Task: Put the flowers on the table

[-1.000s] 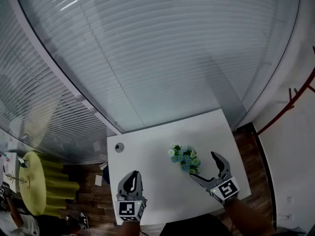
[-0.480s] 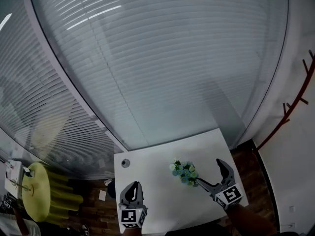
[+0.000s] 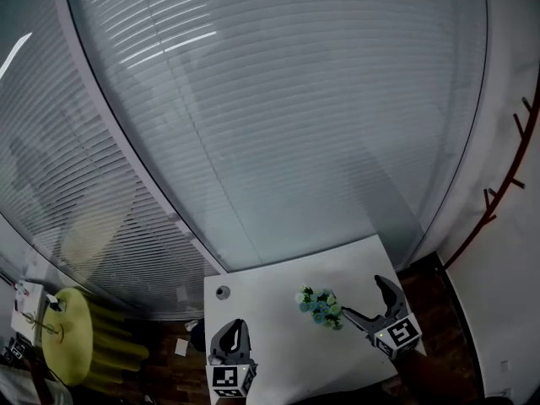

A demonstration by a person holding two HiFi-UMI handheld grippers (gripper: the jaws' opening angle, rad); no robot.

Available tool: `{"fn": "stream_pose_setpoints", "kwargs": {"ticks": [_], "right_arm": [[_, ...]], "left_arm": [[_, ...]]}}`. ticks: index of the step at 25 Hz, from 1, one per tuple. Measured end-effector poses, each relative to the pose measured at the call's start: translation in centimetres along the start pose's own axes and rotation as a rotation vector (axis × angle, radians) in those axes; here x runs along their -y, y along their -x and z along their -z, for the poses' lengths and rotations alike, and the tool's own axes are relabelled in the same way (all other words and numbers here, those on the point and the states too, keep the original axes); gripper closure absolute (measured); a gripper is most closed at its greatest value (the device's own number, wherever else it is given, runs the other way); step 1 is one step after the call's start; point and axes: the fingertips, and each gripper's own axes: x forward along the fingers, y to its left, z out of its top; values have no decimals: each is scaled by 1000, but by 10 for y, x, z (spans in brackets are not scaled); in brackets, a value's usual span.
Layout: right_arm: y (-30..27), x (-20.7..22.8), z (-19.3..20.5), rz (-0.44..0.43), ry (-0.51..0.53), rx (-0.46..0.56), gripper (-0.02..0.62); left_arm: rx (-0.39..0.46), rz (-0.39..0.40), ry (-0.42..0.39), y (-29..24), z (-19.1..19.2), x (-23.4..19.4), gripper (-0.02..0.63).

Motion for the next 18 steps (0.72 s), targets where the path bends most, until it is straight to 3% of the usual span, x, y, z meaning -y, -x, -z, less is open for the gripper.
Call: {"fn": "stream_pose_setpoints", "kwargs": {"ticks": [5,9,10,12,13,18], "right_arm": [[1,0,-6,-11,-22,20,115],[2,-5,-10,-15,5,34,161],[4,-5,-10,-3,19,38,203],[7,-3,-11,31,46,38,380],[8,-3,-11,39,52,36,428],[11,-5,-7,29,38,29,472]], "left_arm": [[18,-20,-7,8,-11,-4,584],[22,-35,4,13,-9,-7,584],[23,-38,6,15,-9,-7,585],[23,-45,10,19,-7,-7,584],[23,-49,12,20,-6,-7,585],[19,-60,21,26,-2,-8,584]]}}
